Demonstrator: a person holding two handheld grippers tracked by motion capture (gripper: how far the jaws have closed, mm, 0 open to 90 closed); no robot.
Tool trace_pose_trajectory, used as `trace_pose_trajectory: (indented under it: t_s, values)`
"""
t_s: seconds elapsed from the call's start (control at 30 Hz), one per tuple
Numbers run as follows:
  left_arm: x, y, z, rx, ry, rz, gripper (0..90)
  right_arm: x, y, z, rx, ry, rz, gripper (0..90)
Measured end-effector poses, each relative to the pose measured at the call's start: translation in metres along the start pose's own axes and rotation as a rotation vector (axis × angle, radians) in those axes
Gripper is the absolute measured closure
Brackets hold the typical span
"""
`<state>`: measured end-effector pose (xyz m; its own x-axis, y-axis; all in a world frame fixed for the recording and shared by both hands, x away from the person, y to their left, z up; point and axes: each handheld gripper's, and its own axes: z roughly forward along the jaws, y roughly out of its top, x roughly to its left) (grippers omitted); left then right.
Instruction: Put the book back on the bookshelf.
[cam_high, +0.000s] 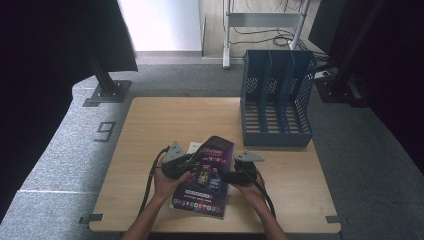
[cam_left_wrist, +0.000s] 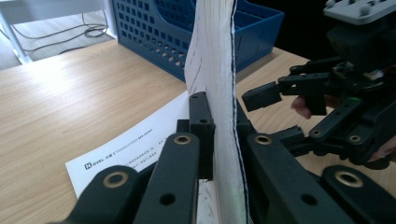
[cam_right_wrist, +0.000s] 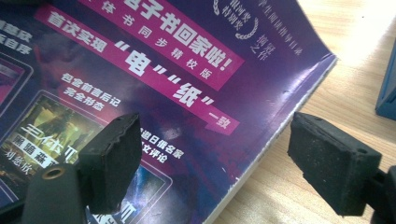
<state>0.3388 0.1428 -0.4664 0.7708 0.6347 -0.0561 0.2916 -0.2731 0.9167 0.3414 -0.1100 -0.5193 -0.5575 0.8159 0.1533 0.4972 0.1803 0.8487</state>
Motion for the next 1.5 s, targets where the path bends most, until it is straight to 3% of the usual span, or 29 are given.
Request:
trace_pose_trajectory:
  t_s: [0.43, 0.57, 0.8, 1.0, 1.3, 1.5]
  values:
    - [-0.004, 0.001, -0.004, -0.021, -0.015, 0.003, 86.0, -0.005, -0.001, 0.009, 0.047, 0.025, 0.035, 12.9]
    - [-0.005, 0.001, -0.003, -0.022, -0.018, 0.004, 86.0, -0.010, -0.003, 0.012, 0.054, 0.060, 0.061, 12.4]
    - [-0.003, -0.002, -0.002, -0.024, -0.023, -0.021, 86.0, -0.011, -0.002, 0.011, 0.050, 0.051, 0.055, 16.3]
    - [0.005, -0.015, 0.000, -0.003, -0.011, -0.073, 85.9, -0.011, -0.002, 0.011, 0.063, 0.059, 0.076, 20.5]
    - [0.018, -0.030, 0.010, 0.063, -0.002, -0.120, 85.9, -0.006, -0.003, 0.015, 0.082, 0.049, 0.071, 22.8]
    - [0.020, -0.035, 0.017, 0.096, 0.007, -0.125, 85.9, -0.004, -0.004, 0.017, 0.105, 0.037, 0.067, 24.0]
